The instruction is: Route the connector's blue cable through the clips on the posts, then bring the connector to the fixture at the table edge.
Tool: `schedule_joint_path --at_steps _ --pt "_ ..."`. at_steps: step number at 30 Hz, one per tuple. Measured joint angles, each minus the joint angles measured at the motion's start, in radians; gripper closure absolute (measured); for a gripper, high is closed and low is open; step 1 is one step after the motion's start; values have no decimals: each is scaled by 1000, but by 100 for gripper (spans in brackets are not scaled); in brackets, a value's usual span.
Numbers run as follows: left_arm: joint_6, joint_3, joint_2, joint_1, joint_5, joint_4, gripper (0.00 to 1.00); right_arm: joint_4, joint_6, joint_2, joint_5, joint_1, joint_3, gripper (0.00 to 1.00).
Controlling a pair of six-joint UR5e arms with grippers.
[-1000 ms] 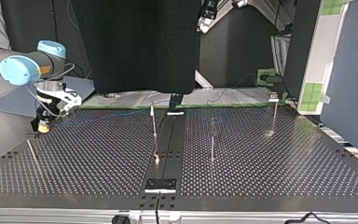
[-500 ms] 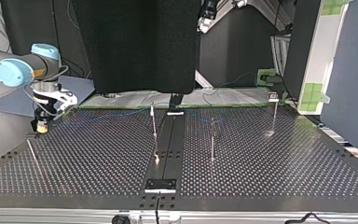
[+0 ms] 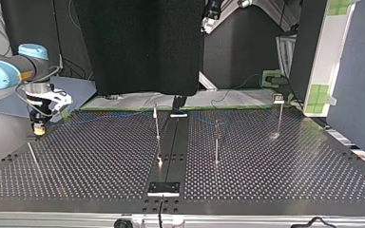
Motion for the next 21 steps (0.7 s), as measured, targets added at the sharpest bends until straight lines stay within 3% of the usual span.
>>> schedule_joint_path --at_steps 9,21 --pt "7 0 0 -1 -9 -8 1 -11 9 0 -82 -46 -2 100" --pt "7 0 0 -2 -11 -18 1 -8 26 1 -190 -83 -15 100"
